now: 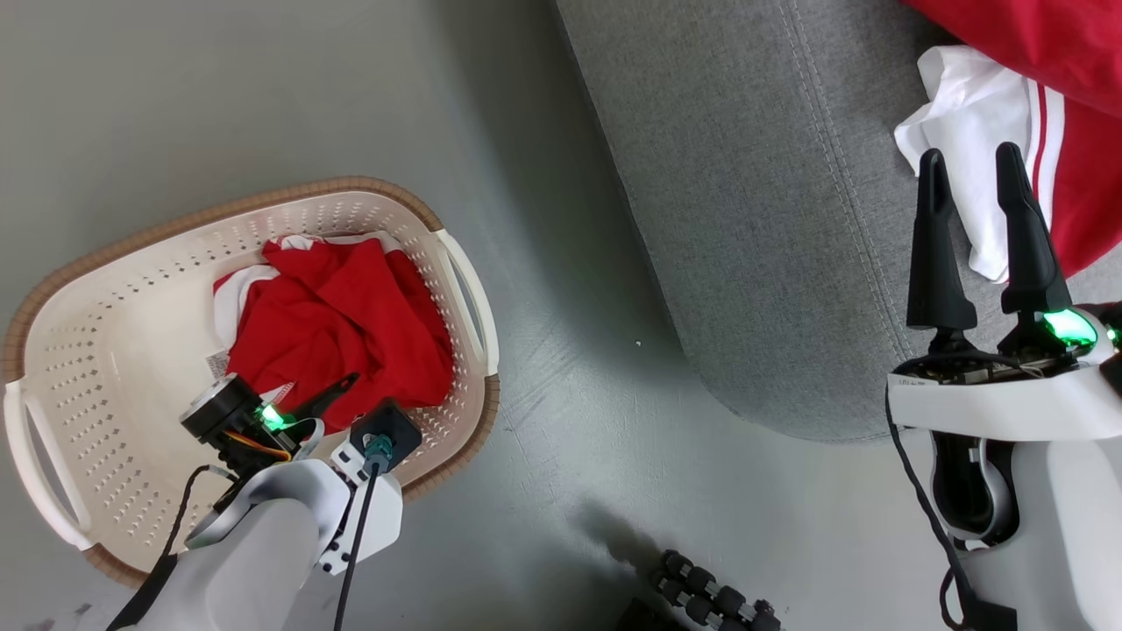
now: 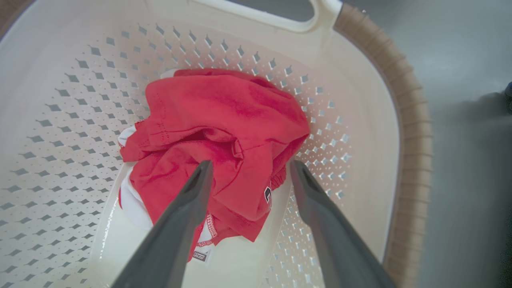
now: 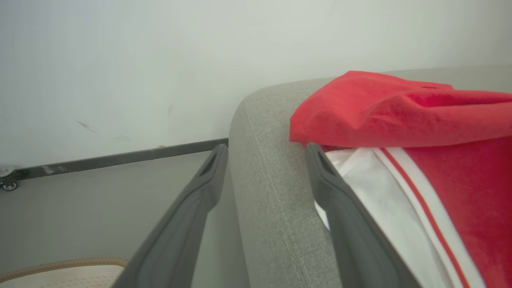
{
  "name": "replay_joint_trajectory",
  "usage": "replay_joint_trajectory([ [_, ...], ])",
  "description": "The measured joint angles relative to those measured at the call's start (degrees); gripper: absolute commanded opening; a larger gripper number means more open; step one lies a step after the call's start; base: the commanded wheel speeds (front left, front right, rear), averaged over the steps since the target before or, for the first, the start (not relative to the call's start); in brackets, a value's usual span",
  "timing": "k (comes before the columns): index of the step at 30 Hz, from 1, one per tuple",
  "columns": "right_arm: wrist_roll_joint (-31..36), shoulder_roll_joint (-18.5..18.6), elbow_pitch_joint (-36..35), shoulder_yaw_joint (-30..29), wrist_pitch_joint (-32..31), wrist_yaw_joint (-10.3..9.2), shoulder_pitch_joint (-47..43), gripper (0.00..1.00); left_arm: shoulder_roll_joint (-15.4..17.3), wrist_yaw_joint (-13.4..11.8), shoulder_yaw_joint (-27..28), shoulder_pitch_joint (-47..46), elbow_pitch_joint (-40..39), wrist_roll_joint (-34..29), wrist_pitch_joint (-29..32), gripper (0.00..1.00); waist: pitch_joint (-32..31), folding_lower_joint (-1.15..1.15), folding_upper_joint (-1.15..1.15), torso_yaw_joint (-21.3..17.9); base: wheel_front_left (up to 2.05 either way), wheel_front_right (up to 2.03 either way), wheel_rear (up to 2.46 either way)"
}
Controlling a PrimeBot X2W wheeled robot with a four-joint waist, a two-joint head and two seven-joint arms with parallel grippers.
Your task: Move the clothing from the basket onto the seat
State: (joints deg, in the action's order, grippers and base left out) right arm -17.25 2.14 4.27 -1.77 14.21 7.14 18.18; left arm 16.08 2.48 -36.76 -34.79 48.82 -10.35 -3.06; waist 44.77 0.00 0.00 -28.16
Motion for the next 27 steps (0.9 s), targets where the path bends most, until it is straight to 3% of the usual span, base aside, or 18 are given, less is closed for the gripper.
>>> replay_joint_trajectory([
  [16,0.00,-0.03,-0.32,0.08,0.00,0.00,0.92,1.00,-0.68,-3.87,0.47,-3.44,5.08,-0.99,0.01,1.00,2.93,0.00,0.00,-0.97,0.00,0.00,0.00],
  [27,0.03,-0.05,-0.70,-0.04,0.00,0.00,0.92,1.00,-2.76,-3.92,-2.04,-5.15,9.14,-3.09,1.59,1.00,3.67,0.00,0.00,-0.55,0.00,0.00,0.00],
])
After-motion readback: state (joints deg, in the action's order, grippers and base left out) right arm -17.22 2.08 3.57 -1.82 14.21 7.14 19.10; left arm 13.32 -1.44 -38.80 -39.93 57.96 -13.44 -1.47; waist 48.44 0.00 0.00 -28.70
